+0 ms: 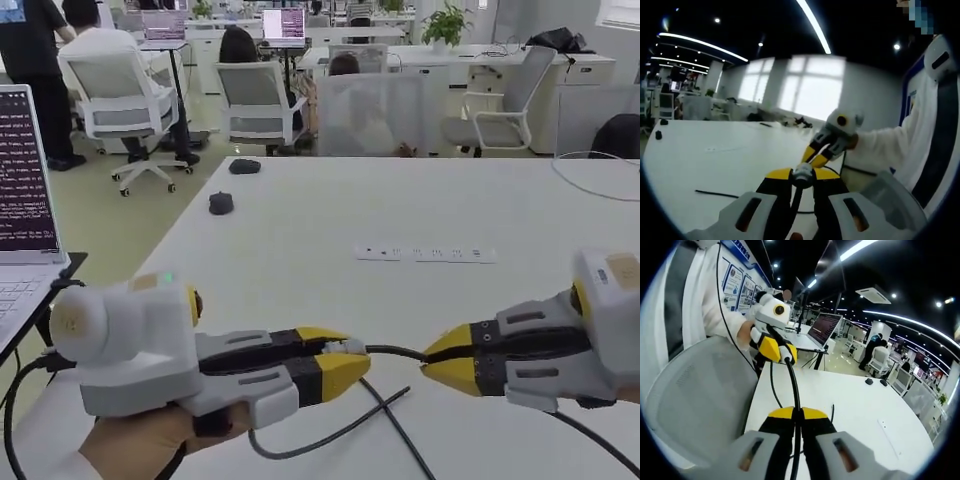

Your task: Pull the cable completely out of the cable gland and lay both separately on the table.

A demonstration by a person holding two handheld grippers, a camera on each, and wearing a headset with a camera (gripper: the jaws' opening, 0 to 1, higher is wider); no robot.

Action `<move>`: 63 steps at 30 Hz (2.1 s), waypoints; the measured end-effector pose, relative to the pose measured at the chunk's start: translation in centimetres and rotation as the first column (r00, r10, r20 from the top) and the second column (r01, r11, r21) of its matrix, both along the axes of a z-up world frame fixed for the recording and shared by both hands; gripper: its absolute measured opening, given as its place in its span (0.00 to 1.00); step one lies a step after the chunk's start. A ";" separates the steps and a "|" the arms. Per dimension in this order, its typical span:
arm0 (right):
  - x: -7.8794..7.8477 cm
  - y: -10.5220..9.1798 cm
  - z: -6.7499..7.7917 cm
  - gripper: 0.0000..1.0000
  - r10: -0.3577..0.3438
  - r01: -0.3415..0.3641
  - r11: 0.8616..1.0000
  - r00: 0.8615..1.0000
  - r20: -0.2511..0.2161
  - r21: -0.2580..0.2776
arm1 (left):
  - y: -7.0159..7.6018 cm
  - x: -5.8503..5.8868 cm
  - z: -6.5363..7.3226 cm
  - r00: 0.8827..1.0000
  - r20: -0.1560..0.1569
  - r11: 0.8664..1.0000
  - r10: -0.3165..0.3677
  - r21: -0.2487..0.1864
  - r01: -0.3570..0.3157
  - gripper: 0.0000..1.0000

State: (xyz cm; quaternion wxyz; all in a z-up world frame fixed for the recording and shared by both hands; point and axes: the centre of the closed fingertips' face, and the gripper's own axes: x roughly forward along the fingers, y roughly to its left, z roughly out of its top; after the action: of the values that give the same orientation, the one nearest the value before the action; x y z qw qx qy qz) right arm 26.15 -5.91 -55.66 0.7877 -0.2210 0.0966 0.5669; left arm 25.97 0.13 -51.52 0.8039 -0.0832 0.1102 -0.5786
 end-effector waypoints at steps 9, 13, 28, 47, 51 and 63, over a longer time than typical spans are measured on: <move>0.9 -2.7 -2.7 0.03 -0.090 0.088 0.995 0.995 -0.043 -0.051 | 1.0 0.5 0.4 0.999 -0.009 0.999 0.032 -0.023 -0.033 0.16; 1.1 -3.4 -3.3 0.03 -0.118 0.115 0.991 0.991 -0.055 -0.063 | 1.0 0.5 0.4 0.999 -0.008 0.999 0.031 -0.023 -0.032 0.16; 1.1 -3.1 -2.7 0.11 -0.146 0.141 0.987 0.987 -0.062 -0.072 | 0.3 1.1 -0.4 0.999 -0.003 0.998 0.052 0.037 -0.052 0.16; -0.4 2.7 1.7 0.15 0.014 -0.015 1.000 0.997 0.078 0.011 | -2.4 0.3 -2.1 1.000 0.012 0.989 -0.010 0.147 0.008 0.16; -0.2 2.4 1.0 0.12 0.026 -0.023 0.999 0.995 0.092 -0.030 | -2.5 0.1 -2.3 0.999 0.018 0.986 -0.027 0.164 0.023 0.16; -0.2 2.3 0.7 0.06 0.022 -0.020 0.999 0.997 0.079 -0.026 | -2.3 0.0 -2.3 1.000 0.015 0.988 -0.026 0.155 0.023 0.16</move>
State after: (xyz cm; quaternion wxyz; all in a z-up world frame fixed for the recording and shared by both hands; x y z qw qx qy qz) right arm 25.92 -3.58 -55.00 0.7821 -0.2542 0.0703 0.5646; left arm 25.98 -2.15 -53.80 0.8017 -0.0141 0.1491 -0.5787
